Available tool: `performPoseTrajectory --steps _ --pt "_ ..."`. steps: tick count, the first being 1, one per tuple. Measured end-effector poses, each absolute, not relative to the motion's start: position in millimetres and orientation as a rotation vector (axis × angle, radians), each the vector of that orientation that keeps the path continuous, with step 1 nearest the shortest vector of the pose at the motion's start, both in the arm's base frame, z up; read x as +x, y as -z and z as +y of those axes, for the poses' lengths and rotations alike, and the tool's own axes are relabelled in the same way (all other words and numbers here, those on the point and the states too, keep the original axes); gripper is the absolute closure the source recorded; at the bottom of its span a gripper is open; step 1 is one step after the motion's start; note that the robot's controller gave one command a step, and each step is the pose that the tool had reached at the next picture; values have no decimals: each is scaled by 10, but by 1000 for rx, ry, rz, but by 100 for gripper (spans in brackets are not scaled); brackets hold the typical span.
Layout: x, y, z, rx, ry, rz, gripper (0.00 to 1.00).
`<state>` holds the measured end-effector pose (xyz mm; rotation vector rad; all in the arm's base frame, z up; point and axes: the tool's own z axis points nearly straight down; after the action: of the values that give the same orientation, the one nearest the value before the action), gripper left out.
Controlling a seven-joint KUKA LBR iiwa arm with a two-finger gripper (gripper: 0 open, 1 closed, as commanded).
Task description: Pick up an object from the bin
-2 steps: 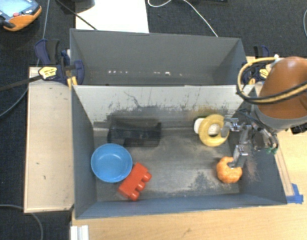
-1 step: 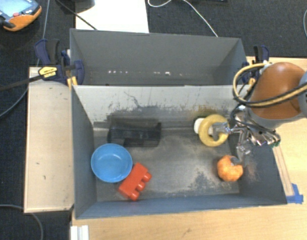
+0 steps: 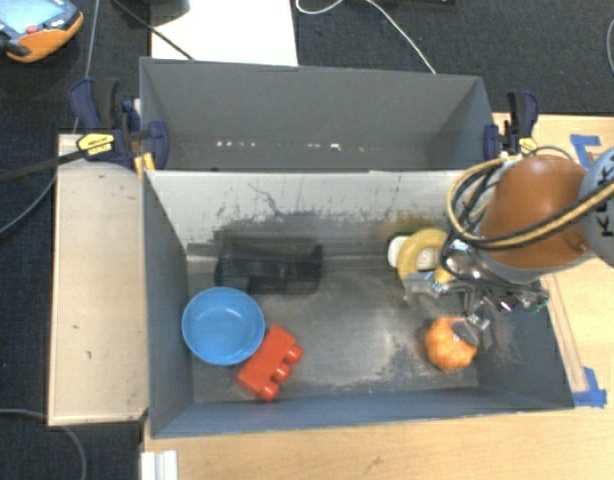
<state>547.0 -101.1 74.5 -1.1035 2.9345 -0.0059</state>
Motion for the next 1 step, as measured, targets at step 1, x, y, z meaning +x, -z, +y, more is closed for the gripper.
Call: performPoseTrajectory --steps 1 --pt "5399 -777 -2 -1640 12 2671 0"
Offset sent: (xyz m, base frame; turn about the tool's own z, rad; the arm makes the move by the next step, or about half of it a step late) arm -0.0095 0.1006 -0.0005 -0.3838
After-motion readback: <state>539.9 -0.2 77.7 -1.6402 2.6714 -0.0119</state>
